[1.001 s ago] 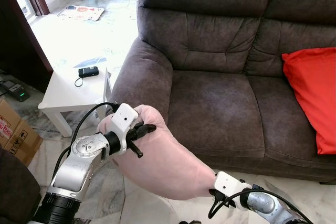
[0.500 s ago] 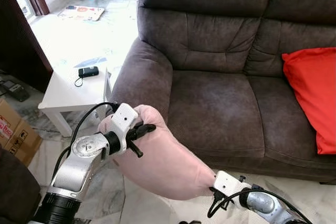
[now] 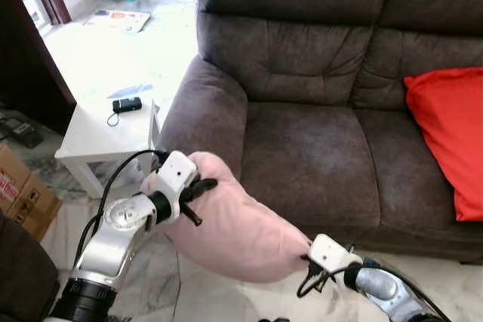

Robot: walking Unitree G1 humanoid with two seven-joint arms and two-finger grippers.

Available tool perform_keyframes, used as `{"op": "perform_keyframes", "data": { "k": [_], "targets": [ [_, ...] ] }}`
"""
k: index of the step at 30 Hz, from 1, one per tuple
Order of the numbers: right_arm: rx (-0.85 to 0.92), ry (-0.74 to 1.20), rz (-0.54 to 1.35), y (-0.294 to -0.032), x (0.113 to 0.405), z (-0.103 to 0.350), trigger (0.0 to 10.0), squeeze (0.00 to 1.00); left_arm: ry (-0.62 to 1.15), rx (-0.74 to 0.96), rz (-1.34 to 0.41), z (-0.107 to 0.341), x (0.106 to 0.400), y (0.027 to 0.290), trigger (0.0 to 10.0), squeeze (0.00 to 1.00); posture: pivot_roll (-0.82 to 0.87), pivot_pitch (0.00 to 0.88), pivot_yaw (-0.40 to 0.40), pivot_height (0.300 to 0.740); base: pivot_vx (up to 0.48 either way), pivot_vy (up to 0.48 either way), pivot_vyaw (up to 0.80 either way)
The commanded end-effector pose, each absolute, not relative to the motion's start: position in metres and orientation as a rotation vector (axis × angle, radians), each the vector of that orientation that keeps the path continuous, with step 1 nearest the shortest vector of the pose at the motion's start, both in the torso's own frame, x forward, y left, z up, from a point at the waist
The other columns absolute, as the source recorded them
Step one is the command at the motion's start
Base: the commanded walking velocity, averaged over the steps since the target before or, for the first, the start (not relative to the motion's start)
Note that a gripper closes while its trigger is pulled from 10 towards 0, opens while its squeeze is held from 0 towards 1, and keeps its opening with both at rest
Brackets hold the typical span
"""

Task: Move the pillow to the sofa from floor

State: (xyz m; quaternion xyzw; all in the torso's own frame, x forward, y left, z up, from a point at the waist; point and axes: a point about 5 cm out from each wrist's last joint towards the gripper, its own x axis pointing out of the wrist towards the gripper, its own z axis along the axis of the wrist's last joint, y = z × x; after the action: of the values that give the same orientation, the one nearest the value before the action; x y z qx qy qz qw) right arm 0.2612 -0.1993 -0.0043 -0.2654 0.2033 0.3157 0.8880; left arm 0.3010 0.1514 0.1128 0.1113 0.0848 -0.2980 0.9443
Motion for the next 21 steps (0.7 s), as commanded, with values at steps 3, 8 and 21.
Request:
{"op": "perform_keyframes", "data": {
  "k": [3,8,21],
  "targets": [
    [-0.455,0.282,0.579,-0.198,0.275,0.018,10.0,0.00,0.165,0.212,-0.564,0.104,0.298,0.149,10.0,0.00,-0.02,0.056,-0.055,0.740,0.000,0.000,0.00],
    [-0.405,0.173,0.466,-0.201,0.283,0.038,10.0,0.00,0.131,0.177,-0.483,0.101,0.302,0.144,10.0,0.00,-0.03,0.048,-0.059,0.740,0.000,0.000,0.00],
    [-0.006,-0.066,0.052,-0.194,0.286,0.080,10.0,0.00,-0.048,0.136,-0.200,0.113,0.311,0.143,10.0,0.00,-0.04,0.014,-0.036,0.740,0.000,0.000,0.00]
  ]
}}
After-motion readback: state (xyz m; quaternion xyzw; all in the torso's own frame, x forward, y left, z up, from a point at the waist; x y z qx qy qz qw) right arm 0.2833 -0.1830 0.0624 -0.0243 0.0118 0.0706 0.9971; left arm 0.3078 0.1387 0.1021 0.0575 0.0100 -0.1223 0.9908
